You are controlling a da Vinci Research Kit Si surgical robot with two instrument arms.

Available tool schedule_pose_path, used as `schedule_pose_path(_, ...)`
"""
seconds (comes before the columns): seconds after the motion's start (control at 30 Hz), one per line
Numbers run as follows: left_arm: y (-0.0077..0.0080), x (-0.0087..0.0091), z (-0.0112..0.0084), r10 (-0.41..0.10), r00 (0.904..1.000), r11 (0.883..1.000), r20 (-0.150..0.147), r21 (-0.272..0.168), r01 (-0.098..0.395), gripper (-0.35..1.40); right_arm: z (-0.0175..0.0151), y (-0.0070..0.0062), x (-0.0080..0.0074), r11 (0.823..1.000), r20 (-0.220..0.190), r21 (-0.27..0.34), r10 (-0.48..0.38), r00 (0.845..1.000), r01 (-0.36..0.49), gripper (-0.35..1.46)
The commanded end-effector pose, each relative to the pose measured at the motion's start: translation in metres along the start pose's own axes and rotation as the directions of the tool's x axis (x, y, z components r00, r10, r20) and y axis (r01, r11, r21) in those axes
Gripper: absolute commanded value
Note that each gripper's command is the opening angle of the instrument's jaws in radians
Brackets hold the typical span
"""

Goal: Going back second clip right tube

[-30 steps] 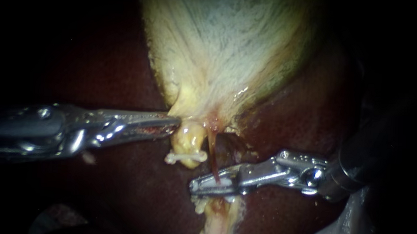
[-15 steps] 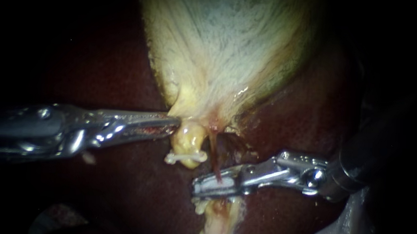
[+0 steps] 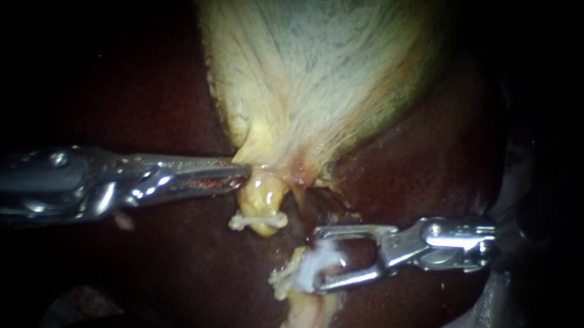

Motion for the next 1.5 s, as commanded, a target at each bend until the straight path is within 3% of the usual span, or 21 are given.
schedule_pose_path(0.03,0.0,0.0,0.0,0.0,1.0,1.0,0.0,0.0,0.0,-0.35,-0.0005,0.0,0.0002,1.0,-0.001,-0.007,-0.007,1.0,0.007,0.6)
schedule_pose_path(0.3,0.0001,0.0,0.0,0.0,1.0,1.0,0.0,0.0,0.0,-0.35,-0.001,0.0,0.0005,0.999,-0.002,-0.021,-0.025,1.0,0.025,0.6)
schedule_pose_path(0.47,0.0001,0.0001,-0.0001,0.0,1.0,1.0,0.0,0.001,0.0,-0.35,-0.0025,-0.0001,0.0009,0.994,0.003,-0.014,-0.109,0.994,0.109,0.6)
schedule_pose_path(0.67,0.0,0.0002,0.0001,0.0,1.0,1.0,0.001,-0.001,0.0,-0.35,-0.006,0.0002,0.003,0.977,0.004,0.0,-0.213,0.977,0.213,0.6)
schedule_pose_path(0.9,0.0,0.0004,0.0008,0.001,1.0,1.0,0.002,-0.004,-0.001,-0.35,-0.0082,-0.0002,0.0054,0.967,0.002,0.007,-0.253,0.967,0.253,0.6)
schedule_pose_path(1.17,0.0,0.0013,0.0029,0.005,1.0,1.0,0.008,-0.007,-0.005,-0.35,-0.0076,-0.0003,0.0054,0.954,0.005,0.008,-0.3,0.954,0.3,0.6)
schedule_pose_path(1.5,-0.0011,0.0021,0.006,0.012,0.9998,1.0,-0.017,0.012,-0.012,-0.35,-0.0074,-0.0001,0.0054,0.951,0.006,0.006,-0.311,0.951,0.311,0.6)
